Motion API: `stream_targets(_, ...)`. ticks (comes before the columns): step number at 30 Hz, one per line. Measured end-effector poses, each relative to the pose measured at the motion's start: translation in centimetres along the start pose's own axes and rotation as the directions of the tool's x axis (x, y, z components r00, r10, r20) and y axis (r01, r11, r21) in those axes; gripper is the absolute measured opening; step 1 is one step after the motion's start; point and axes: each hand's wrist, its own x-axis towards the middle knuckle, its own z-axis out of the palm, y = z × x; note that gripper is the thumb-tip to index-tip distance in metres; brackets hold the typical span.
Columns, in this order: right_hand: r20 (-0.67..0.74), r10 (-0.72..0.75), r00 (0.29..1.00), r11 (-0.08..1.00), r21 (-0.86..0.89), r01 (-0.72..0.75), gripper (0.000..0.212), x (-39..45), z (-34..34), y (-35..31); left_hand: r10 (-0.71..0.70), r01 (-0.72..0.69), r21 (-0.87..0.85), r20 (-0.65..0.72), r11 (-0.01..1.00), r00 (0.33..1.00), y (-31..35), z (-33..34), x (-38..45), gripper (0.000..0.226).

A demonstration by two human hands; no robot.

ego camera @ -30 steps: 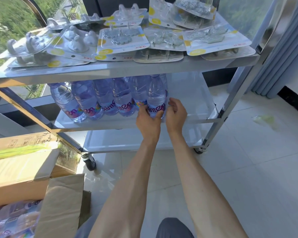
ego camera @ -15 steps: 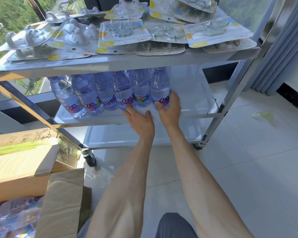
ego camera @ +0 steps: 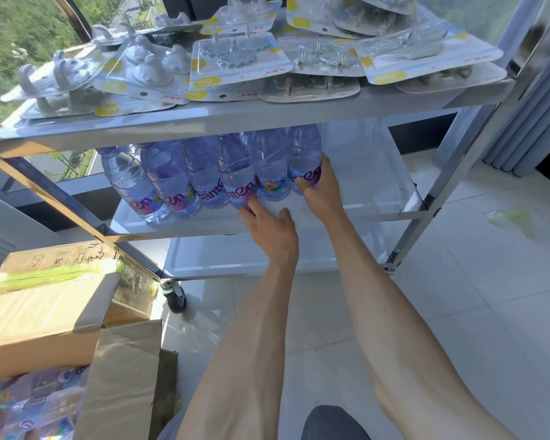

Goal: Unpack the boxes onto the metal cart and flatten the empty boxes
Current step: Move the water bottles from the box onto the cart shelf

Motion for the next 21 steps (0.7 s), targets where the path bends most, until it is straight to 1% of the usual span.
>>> stream_targets(4, 0.003, 0.017, 1.0, 0.999, -0.031, -0.017, 0.074, 0.3, 0.0, 0.1, 0.006, -0.006, 0.013, 0.002, 1.0, 1.0, 0.1, 0.1, -0.1, 0.066)
stream_targets(8, -0.075, 0.04, 0.996, 0.994, -0.1, -0.048, 0.059, -1.1, 0.2, -0.3, 0.014, -0.014, 0.011, 0.014, 1.0, 1.0, -0.2, -0.4, -0.1, 0.061)
stream_targets(10, -0.083, 0.054, 0.995, 0.99, -0.122, -0.064, 0.057, -1.8, 0.1, -0.5, -0.039, 0.039, -0.038, 0.002, 0.999, 0.999, 0.0, -1.3, 0.4, 0.047)
stream_targets(13, -0.079, 0.106, 0.991, 0.983, -0.144, -0.116, 0.051, -2.4, -0.4, -0.7, -0.085, 0.083, -0.133, -0.012, 0.988, 0.996, 0.4, -2.9, 1.6, 0.017)
stream_targets(15, -0.067, 0.12, 0.991, 0.979, -0.159, -0.129, 0.051, -2.9, -0.8, -0.9, -0.102, 0.1, -0.109, -0.019, 0.989, 0.995, 0.6, -3.6, 2.7, 0.011)
stream_targets(18, -0.079, 0.147, 0.986, 0.976, -0.152, -0.158, 0.058, -2.6, -1.0, -1.4, -0.143, 0.141, -0.061, -0.036, 0.988, 0.989, 1.0, -3.9, 3.9, 0.018)
stream_targets(21, -0.144, 0.17, 0.975, 0.959, -0.202, -0.197, 0.066, -1.4, -0.3, -1.2, -0.198, 0.197, -0.02, -0.06, 0.98, 0.978, 1.2, -4.3, 4.3, 0.03)
